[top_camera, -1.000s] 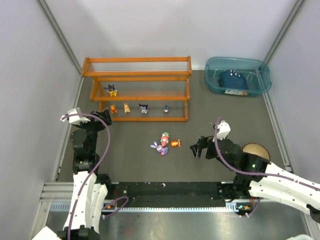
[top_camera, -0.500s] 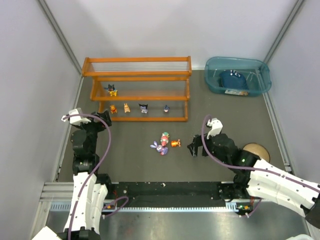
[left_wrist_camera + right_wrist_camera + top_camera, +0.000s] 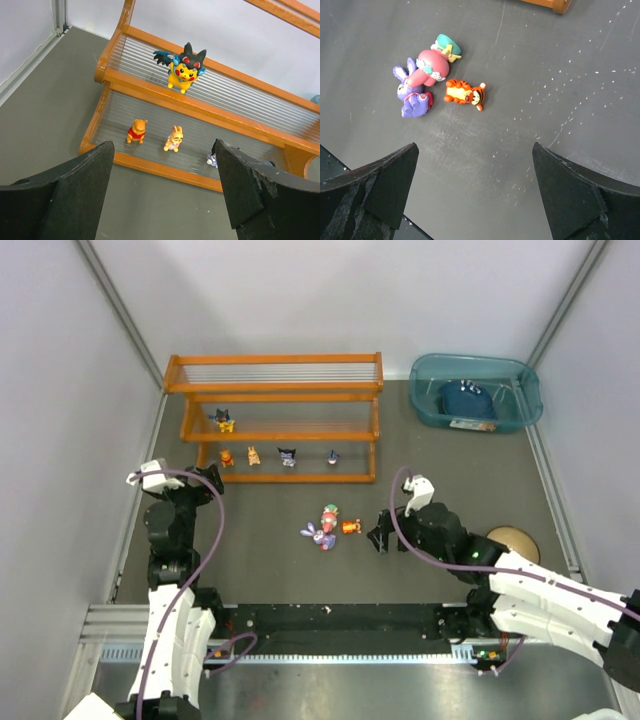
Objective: Place and organize the plastic toys onto the shelf
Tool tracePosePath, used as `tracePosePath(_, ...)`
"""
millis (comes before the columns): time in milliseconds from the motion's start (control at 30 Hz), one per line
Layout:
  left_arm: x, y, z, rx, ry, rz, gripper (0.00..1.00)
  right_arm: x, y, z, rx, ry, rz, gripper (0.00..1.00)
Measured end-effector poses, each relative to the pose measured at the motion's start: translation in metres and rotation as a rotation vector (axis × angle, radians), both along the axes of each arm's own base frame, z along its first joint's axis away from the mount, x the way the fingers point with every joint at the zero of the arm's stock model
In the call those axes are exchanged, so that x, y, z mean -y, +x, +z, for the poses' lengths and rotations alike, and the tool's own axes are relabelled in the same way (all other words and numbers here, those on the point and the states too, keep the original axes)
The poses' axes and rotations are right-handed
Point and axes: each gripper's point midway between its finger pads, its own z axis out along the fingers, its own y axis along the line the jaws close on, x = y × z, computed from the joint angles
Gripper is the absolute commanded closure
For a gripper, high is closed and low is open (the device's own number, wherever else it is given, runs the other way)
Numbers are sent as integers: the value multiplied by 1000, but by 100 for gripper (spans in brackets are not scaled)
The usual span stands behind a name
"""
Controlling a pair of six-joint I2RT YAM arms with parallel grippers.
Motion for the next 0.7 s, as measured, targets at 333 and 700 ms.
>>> tracePosePath(333,0,4,-8,-27,7,-6,12,-8,-4,1,-41,8,39,7)
tracePosePath(700,23,3,-16,-125,-38,-128,19,-26,0,20,-98,36,85,30)
